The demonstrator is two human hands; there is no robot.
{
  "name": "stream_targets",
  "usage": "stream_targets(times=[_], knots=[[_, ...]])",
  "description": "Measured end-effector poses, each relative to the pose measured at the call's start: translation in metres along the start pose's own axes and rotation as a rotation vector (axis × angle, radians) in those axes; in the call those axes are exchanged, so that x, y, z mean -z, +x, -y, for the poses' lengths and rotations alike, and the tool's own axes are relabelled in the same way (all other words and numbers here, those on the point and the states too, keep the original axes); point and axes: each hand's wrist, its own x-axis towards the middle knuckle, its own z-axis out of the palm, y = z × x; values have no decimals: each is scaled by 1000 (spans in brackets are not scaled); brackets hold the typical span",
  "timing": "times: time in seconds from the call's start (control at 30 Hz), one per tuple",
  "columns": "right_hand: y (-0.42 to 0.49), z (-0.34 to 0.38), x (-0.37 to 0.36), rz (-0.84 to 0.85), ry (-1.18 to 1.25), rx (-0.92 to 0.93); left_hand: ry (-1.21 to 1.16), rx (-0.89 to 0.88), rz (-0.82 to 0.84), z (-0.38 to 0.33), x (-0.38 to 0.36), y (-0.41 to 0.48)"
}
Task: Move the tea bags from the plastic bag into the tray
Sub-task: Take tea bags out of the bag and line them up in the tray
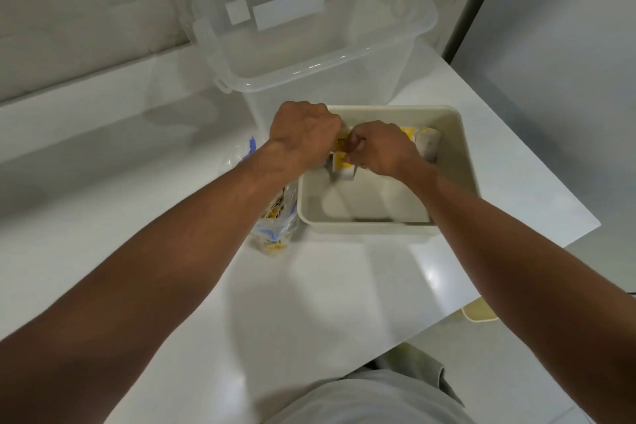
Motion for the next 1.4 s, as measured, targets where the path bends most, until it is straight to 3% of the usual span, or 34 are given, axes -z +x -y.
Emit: stream_targets(times=[0.53,0.8,0.87,0.93,1.03,1.3,1.4], knots=[[15,-1,-10,-215,-247,-6,121,9,-34,-1,-10,22],[0,-14,-6,-302,-101,-18,59,-22,-68,-9,7,-7],[-7,-22,-4,-250,-73,24,70,-111,-53,-28,6,-25],[-14,-29,-5,-70,-119,113,63,-183,21,-49,-3,-38],[-24,-33,-11,131,-262,174,47,-167,125,-66,-16,-36],[-25,-27,-16,57,-321,204,183,-116,295,-61,-10,-19],[-26,-23,-16,41,-325,214,125,-69,304,-62,-18,-15]])
